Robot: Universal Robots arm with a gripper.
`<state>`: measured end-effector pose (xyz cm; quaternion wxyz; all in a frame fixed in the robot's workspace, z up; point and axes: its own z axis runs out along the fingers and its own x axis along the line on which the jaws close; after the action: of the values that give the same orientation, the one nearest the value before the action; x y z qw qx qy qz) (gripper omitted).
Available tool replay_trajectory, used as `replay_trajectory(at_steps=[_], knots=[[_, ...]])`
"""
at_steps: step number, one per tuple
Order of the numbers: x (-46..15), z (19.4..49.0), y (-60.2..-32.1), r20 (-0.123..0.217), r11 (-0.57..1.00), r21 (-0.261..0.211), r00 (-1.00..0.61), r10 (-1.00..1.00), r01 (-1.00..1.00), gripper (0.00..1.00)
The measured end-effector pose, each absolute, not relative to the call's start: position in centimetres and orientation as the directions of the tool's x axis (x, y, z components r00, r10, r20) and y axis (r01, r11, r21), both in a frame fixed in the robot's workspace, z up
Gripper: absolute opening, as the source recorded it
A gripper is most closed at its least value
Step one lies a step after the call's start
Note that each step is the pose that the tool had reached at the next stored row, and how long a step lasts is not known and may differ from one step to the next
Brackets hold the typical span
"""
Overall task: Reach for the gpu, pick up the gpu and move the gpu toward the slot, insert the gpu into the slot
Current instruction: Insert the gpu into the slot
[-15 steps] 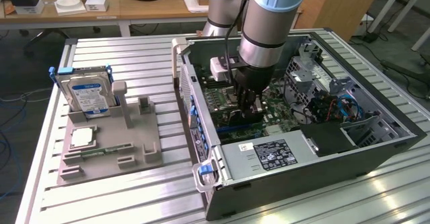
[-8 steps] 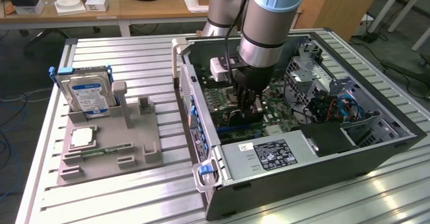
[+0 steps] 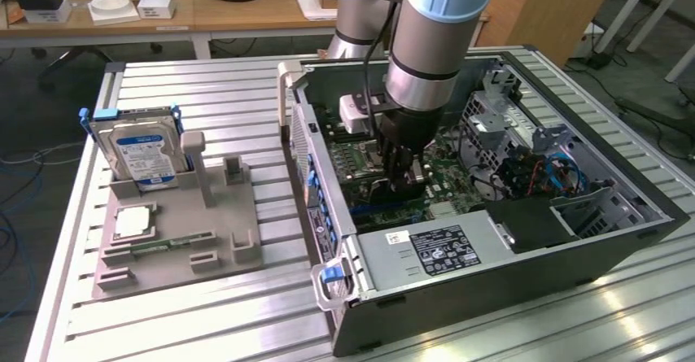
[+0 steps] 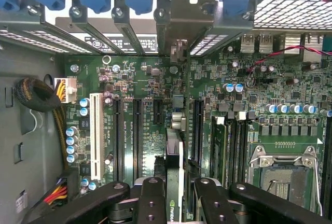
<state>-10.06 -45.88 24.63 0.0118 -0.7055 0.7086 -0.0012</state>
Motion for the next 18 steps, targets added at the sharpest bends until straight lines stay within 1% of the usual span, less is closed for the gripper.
replay_trajectory(at_steps=[14,15,18], knots=[[-10.05,24.61,-45.88,-0.015,0.005,-0.018,-0.004,-1.000,-1.000,0.26],[-10.06,23.90,-45.89,-0.015,0.005,-0.018,-0.004,-1.000,-1.000,0.26],[-10.06,23.88,-45.89,-0.015,0.005,-0.018,-0.004,-1.000,-1.000,0.26]])
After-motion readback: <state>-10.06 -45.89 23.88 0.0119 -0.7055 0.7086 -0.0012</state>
